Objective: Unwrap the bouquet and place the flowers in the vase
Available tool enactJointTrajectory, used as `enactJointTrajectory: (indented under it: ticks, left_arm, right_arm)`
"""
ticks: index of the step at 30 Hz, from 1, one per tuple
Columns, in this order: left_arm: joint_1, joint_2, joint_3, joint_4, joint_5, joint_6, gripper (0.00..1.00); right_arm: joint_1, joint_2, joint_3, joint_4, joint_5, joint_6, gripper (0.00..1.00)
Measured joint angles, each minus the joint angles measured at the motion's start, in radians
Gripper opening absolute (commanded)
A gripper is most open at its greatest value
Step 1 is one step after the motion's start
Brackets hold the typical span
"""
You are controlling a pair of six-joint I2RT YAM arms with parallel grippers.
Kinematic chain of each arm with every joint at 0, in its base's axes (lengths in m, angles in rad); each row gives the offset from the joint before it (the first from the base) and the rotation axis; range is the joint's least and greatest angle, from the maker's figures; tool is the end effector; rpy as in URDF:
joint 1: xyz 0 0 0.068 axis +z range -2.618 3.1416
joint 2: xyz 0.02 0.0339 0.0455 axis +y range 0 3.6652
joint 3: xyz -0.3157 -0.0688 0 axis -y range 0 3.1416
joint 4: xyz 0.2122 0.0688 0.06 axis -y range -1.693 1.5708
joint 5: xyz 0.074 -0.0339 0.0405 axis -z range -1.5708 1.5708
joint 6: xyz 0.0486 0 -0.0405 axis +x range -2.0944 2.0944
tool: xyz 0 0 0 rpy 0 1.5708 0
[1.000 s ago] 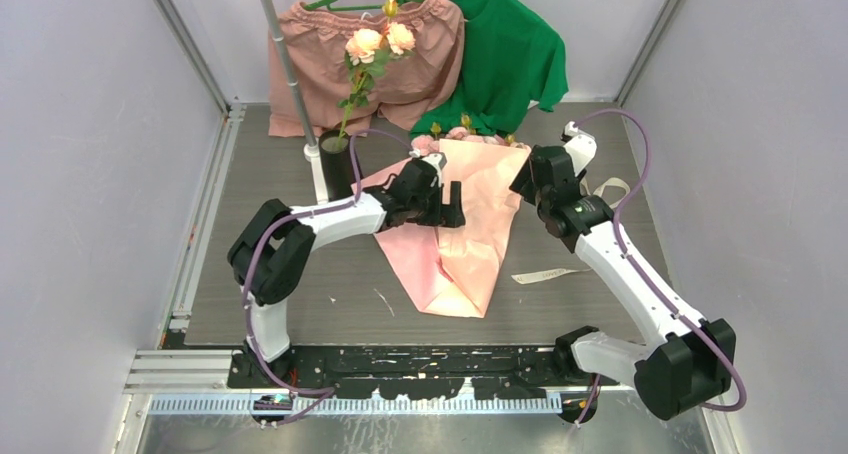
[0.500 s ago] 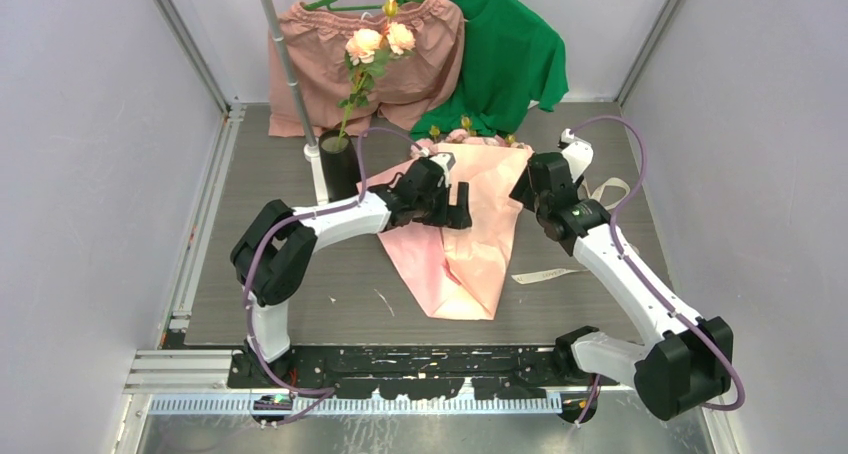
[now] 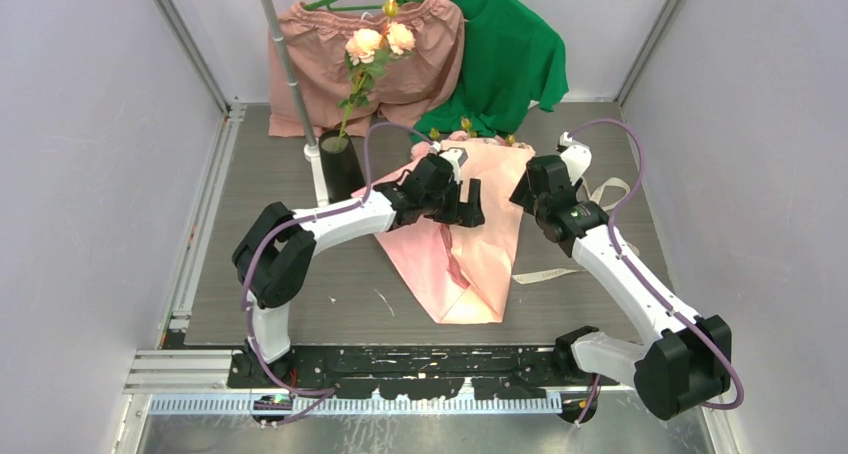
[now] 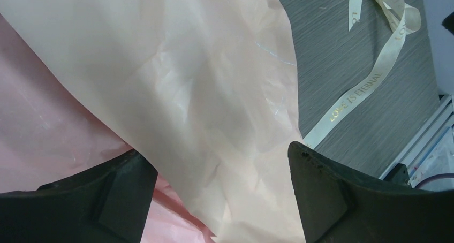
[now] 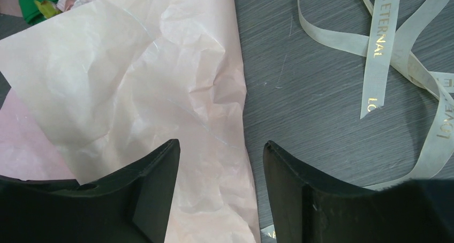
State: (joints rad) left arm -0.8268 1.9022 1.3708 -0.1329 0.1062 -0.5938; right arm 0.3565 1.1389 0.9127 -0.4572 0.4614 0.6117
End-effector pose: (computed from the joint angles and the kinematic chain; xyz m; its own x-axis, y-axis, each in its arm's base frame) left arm 0.2890 -0.3216 0.2808 -0.7870 0.0335 -0.6160 0.4196 0.7610 -0.4947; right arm 0.1943 0.0493 0.3369 -0.4781 0.3707 -0.7963 0.3488 0.9122 0.2152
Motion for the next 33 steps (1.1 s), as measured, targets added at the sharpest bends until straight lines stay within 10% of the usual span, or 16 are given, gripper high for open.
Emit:
enactJointTrajectory:
  ticks: [33]
  left_arm:
    - [-0.281,0.408,0.441,0.028,0.200,-0.114,0.91]
  right_arm:
    - [0.000,-0.406,0.148,-0.169,0.140,-0.085,0.62]
